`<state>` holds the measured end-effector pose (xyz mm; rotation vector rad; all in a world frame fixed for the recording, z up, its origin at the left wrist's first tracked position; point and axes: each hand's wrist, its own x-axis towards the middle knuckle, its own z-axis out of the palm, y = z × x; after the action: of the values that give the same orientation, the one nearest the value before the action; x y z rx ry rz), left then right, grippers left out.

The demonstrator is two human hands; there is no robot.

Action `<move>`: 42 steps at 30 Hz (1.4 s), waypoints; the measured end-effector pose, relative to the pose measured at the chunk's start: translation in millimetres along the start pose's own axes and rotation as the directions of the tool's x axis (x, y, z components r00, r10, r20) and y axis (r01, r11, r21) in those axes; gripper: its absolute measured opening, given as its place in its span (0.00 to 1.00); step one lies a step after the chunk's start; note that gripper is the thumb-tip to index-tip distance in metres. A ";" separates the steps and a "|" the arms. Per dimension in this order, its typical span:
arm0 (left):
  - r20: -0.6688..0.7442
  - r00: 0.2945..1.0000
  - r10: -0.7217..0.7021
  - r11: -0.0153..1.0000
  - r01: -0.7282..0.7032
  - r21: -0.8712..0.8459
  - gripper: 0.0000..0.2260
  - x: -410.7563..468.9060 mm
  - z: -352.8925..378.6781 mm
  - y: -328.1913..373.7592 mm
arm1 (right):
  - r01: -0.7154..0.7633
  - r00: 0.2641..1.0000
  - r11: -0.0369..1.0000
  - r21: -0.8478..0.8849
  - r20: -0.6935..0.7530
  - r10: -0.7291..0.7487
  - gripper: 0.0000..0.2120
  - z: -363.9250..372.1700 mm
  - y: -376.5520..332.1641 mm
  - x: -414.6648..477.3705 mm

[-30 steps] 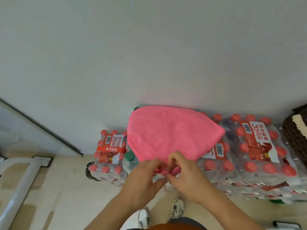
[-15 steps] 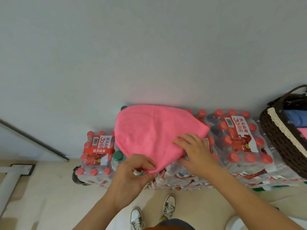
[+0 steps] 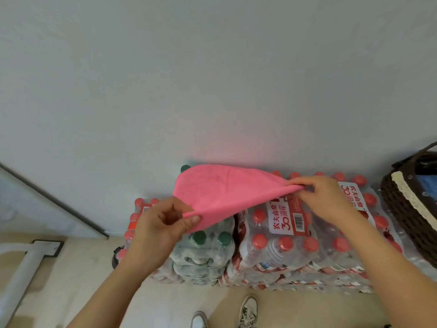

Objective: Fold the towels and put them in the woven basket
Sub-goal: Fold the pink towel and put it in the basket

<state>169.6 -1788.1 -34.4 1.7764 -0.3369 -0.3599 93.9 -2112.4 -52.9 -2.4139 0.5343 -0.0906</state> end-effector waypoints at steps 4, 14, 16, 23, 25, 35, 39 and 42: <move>-0.069 0.994 0.085 0.994 -0.089 -0.058 0.05 20.2 -10.0 23.2 | -0.030 0.998 0.970 0.242 -0.047 0.042 0.12 -43.1 -9.3 -6.0; -0.102 0.979 0.179 0.951 -0.199 -0.237 0.07 54.3 19.2 66.6 | 0.217 0.803 0.818 0.532 -0.574 0.161 0.07 -106.5 -19.5 -40.2; -0.131 0.974 0.183 0.957 -0.207 -0.204 0.07 71.1 33.8 71.8 | 0.200 0.778 0.832 0.518 -0.599 0.187 0.05 -113.3 -12.9 -32.0; -0.225 0.937 0.268 0.933 -0.311 -0.182 0.07 118.9 68.0 97.2 | 0.205 0.694 0.833 0.514 -0.676 0.247 0.06 -141.1 4.7 -5.4; -0.236 0.911 0.339 0.908 -0.383 -0.172 0.07 116.8 70.9 107.6 | 0.278 0.656 0.804 0.525 -0.716 0.241 0.01 -154.1 1.5 -7.4; 0.112 0.984 0.141 0.990 -0.142 -0.001 0.12 47.1 68.5 17.3 | 0.048 0.818 0.831 0.555 -0.499 0.286 0.04 -88.4 65.1 -74.6; 0.306 0.951 -0.050 0.994 0.017 0.108 0.13 15.5 70.9 -32.6 | -0.218 0.849 0.840 0.496 -0.328 0.415 0.05 -44.6 100.9 -115.0; 0.394 0.909 -0.139 0.978 0.065 0.196 0.12 5.4 71.4 -51.5 | -0.336 0.838 0.842 0.423 -0.274 0.472 0.03 -31.6 111.5 -135.2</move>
<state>146.7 -1841.6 -100.7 1.8936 -0.5864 -0.8023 -75.4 -2155.4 -87.6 -1.8770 1.1018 -0.4259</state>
